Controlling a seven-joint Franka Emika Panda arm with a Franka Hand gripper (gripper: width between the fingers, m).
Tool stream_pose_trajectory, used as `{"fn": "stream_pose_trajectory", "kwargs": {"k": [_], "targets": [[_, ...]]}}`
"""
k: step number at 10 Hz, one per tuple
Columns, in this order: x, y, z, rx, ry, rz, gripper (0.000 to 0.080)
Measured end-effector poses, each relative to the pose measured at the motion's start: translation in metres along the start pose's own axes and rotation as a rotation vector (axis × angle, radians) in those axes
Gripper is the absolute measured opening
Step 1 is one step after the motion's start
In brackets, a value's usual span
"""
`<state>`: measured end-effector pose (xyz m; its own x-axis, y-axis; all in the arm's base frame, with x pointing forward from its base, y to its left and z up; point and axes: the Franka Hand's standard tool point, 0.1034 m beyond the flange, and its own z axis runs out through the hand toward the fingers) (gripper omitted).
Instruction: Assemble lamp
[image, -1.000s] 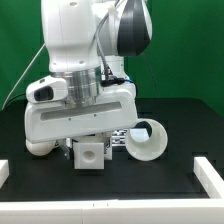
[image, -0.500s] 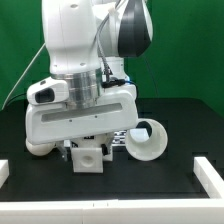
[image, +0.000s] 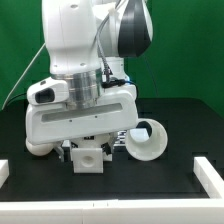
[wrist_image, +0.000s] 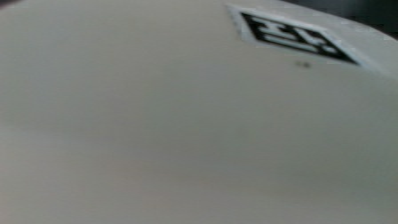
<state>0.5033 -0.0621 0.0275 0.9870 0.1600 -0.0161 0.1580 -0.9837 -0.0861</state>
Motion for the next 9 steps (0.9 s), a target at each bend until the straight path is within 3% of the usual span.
{"fn": "stream_pose_trajectory", "kwargs": {"k": [3, 5, 9], "targets": [[0.013, -0.005, -0.019, 0.037, -0.102, 0.083, 0.0698], [0.026, -0.007, -0.024, 0.038, -0.124, 0.156, 0.0698], [0.022, -0.006, -0.026, 0.054, -0.175, 0.143, 0.0698]]}}
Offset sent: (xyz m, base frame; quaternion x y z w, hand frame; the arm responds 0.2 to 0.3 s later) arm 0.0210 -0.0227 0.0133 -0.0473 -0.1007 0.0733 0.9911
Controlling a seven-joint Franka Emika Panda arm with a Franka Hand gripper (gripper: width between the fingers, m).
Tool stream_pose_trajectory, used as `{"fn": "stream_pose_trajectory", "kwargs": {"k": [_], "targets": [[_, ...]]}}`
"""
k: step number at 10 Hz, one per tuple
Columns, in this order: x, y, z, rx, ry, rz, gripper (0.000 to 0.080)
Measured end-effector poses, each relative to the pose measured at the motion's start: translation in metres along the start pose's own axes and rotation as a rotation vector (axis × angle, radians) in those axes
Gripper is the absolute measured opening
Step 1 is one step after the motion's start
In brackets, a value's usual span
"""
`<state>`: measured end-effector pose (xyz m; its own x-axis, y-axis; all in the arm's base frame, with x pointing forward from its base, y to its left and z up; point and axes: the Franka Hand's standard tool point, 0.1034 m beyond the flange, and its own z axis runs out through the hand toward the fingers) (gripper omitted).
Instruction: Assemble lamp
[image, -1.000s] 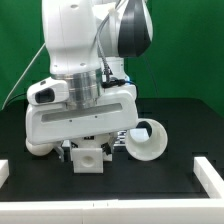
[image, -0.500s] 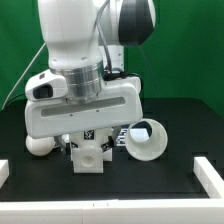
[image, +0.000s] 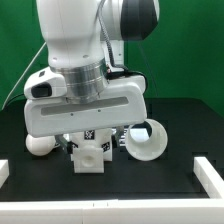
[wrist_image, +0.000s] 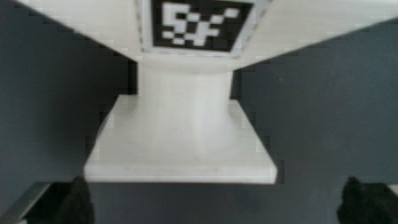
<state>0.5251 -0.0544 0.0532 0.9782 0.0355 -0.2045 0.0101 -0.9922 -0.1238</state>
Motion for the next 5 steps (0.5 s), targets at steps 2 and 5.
{"fn": "stream_pose_trajectory", "kwargs": {"k": [2, 5], "targets": [[0.003, 0.015, -0.011, -0.012, -0.138, 0.017, 0.0698], [0.007, 0.02, -0.005, 0.01, -0.336, 0.04, 0.0698]]}}
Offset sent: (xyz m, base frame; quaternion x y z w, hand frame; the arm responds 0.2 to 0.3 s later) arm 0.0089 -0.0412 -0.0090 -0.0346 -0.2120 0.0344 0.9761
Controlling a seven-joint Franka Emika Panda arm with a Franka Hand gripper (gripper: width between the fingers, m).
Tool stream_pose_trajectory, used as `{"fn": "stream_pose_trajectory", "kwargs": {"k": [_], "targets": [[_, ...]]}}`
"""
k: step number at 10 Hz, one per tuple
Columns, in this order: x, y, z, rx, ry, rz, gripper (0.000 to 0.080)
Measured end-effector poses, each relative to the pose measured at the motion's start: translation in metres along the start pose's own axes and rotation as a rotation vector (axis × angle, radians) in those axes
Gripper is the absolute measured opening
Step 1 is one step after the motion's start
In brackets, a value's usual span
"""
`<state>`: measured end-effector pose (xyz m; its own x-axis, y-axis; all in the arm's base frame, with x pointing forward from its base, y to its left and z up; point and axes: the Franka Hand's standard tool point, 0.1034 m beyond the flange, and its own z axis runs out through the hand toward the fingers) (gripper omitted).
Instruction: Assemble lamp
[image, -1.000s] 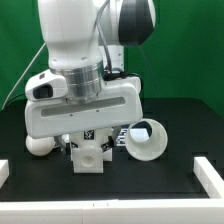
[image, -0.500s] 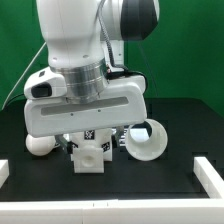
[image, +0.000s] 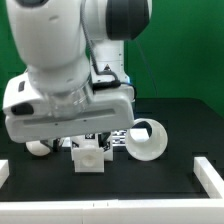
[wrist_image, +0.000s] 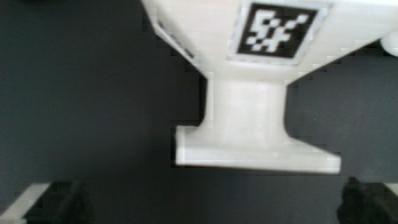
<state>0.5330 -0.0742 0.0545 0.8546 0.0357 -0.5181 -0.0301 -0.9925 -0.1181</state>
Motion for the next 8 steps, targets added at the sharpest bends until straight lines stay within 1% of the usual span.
{"fn": "stream_pose_trajectory", "kwargs": {"k": [1, 2, 3, 4, 5, 6, 7, 8], "targets": [[-0.006, -0.004, 0.003, 0.013, -0.091, -0.007, 0.0698], [-0.003, -0.005, 0.004, 0.021, -0.144, -0.012, 0.0698], [0.001, -0.005, 0.005, 0.021, -0.139, -0.016, 0.0698], [-0.002, -0.008, 0.006, 0.014, -0.159, 0.037, 0.0698], [-0.006, -0.014, 0.01, -0.002, -0.212, 0.117, 0.0698], [-0.005, -0.021, 0.016, -0.014, -0.23, 0.14, 0.0698], [-0.004, -0.021, 0.022, -0.017, -0.241, 0.138, 0.0698], [-0.004, -0.021, 0.02, -0.015, -0.237, 0.13, 0.0698]]}}
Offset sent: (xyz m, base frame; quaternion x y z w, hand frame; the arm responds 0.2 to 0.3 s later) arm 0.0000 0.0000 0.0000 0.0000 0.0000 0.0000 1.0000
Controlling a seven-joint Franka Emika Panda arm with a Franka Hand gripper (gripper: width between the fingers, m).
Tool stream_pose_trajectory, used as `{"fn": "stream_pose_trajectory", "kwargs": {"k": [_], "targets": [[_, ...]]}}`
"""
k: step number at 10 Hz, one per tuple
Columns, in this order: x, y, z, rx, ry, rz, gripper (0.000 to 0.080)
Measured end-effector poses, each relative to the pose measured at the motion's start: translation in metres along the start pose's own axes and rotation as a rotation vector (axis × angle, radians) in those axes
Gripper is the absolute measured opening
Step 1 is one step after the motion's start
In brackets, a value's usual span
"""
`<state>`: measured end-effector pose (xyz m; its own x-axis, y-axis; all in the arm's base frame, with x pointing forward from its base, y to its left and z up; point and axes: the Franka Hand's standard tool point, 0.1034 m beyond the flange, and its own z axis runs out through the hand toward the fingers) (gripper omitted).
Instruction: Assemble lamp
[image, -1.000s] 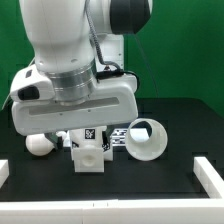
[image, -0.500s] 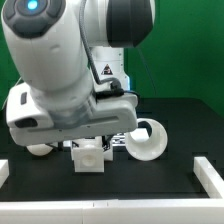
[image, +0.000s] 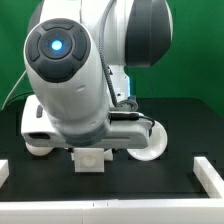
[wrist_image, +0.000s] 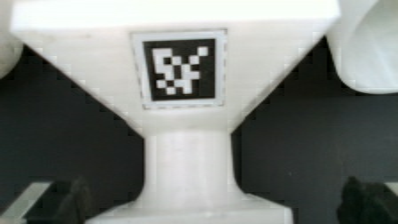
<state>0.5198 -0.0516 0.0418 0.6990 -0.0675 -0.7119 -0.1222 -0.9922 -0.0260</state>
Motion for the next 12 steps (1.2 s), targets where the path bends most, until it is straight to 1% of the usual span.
{"fn": "stream_pose_trajectory", "kwargs": {"k": [3, 4, 5, 6, 7, 8, 9, 12], "targets": [[0.0, -0.001, 0.001, -0.001, -0.002, -0.009, 0.0698], [-0.005, 0.004, 0.005, -0.008, -0.056, -0.019, 0.0698], [-0.004, 0.007, 0.001, -0.02, -0.107, -0.022, 0.0698], [0.002, 0.007, -0.007, -0.022, -0.12, -0.021, 0.0698], [0.006, 0.005, -0.01, -0.024, -0.11, -0.023, 0.0698], [0.007, 0.003, -0.01, -0.024, -0.101, -0.026, 0.0698], [0.007, 0.002, -0.008, -0.015, -0.107, -0.027, 0.0698], [0.008, 0.001, -0.007, -0.012, -0.109, -0.036, 0.0698]]}}
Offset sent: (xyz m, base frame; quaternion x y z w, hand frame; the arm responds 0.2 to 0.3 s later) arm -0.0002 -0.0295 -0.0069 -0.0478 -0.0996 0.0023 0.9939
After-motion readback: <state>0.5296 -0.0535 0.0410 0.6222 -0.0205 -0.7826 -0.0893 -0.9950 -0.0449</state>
